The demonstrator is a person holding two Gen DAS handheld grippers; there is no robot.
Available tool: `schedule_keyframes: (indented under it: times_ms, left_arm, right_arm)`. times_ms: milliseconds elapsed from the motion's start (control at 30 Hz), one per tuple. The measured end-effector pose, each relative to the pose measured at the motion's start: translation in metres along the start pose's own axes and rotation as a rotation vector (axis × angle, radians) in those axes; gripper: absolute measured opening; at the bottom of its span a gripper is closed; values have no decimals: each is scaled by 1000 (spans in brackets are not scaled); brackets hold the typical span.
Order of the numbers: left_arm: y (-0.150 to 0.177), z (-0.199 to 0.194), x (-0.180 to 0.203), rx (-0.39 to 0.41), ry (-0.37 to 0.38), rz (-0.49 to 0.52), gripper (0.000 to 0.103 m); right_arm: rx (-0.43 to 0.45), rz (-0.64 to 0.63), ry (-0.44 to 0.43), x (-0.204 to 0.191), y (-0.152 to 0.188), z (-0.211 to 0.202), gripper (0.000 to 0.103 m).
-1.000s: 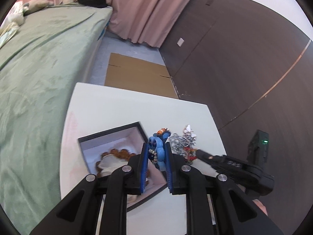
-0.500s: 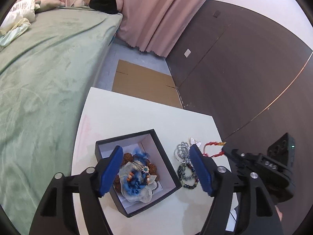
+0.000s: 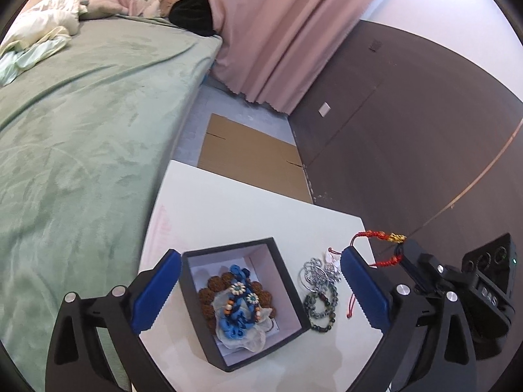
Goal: Organize jewelry
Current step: 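Carry the brooch and red charm over the black box and release both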
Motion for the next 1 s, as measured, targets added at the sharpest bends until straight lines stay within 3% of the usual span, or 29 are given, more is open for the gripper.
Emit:
schedule_keyframes:
  times_ms: [200, 300, 367, 400, 433, 467, 667, 1000]
  left_arm:
    - [-7, -7, -15, 31, -36, -46, 94]
    - [-8, -9, -19, 39, -47, -51, 94]
    - [-8, -10, -19, 43, -50, -53, 94]
    - [-8, -10, -19, 45, -51, -51, 94]
    - [-8, -11, -18, 48, -53, -46, 94]
    - [-7, -11, -16, 50, -53, -39, 94]
    - [-2, -7, -4, 40, -46, 3, 94]
    - [7, -3, 24, 40, -34, 96, 94]
  right_arm:
    - [-60, -37, -39, -13, 12, 22, 8]
    - [-142, -36, -21, -11, 21, 37, 10]
    - [-179, 11, 15, 2, 24, 43, 35]
    - [-166, 27, 37, 8, 23, 39, 55]
    - [-145, 27, 54, 10, 21, 34, 67]
    - [-118, 22, 73, 11, 18, 27, 69]
    - [-58, 18, 99, 19, 7, -6, 72]
    - [-41, 26, 165, 38, -1, -36, 72]
Point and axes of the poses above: each gripper's, at about its wrist camera, not at the fingertips, and z roughly the way its jaws point, x to its right, y to its underside, the point moved 3 cm from there along z, roughly the way its jaws point, and after that the axes turned 6 degrees about -y, right-handed, at the moved point
